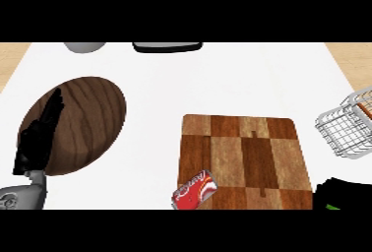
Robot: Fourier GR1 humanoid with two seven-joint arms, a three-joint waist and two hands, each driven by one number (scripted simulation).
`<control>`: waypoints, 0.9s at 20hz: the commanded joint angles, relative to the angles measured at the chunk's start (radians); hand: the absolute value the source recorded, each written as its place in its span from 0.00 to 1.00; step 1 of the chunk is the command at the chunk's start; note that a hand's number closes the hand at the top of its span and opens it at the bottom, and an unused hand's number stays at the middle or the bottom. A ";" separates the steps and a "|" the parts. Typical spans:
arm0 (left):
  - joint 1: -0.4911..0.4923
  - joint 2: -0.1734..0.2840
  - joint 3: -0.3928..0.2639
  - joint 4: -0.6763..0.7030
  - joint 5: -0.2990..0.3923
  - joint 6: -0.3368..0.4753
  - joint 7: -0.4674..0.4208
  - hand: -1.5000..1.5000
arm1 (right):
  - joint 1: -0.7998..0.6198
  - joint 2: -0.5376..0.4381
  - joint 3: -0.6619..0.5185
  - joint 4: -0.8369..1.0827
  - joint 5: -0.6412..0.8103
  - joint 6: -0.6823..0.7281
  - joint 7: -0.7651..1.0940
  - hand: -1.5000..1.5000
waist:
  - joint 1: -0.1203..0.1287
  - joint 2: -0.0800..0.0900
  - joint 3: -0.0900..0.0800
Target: Pick the lemon from the cutting board and place it in the tiered basket
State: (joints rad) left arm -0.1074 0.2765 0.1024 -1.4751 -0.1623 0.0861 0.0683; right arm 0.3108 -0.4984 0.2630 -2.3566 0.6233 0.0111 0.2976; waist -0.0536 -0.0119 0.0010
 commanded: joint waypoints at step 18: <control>-0.022 -0.009 -0.027 -0.060 -0.008 -0.049 0.050 0.50 | -0.280 -0.256 -0.710 0.245 -0.408 0.290 -0.191 1.00 | 0.064 0.013 0.000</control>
State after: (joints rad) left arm -0.1221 0.2548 0.0789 -1.4762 -0.1809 0.0674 0.0532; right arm 0.0954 -0.7261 -0.4224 -2.2490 0.1398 0.2987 0.2090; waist -0.0076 -0.0021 -0.0006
